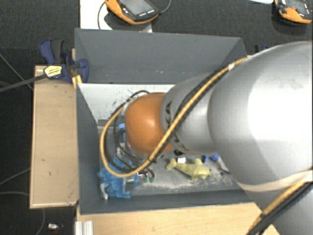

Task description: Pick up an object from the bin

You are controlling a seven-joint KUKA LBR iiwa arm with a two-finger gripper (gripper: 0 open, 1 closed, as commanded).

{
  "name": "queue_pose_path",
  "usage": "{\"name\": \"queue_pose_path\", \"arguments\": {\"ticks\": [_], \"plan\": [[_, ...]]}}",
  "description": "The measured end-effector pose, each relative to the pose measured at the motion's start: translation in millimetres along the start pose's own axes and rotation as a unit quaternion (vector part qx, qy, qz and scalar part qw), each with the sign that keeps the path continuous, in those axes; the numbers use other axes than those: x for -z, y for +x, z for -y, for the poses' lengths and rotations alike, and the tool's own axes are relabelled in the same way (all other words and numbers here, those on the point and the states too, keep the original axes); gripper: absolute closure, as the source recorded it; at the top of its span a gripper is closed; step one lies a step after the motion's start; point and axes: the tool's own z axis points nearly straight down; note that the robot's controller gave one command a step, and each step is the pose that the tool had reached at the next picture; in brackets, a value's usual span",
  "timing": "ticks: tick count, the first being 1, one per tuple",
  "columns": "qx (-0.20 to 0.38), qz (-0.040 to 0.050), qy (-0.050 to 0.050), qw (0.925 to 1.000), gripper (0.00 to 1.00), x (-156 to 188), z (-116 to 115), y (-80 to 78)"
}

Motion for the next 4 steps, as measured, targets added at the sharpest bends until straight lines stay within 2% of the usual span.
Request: {"name": "queue_pose_path", "arguments": {"ticks": [1,2,3,4], "plan": [[-0.013,0.0032,-0.003,0.9999,0.0,0,-7,7.8],[-0.002,0.0014,-0.001,1.0,0.0,60,20,-2.7],[-0.009,-0.0022,-0.001,1.0,0.0,132,30,-0.2],[-0.008,0.0038,-0.003,1.0,0.0,84,25,-2.4]]}}
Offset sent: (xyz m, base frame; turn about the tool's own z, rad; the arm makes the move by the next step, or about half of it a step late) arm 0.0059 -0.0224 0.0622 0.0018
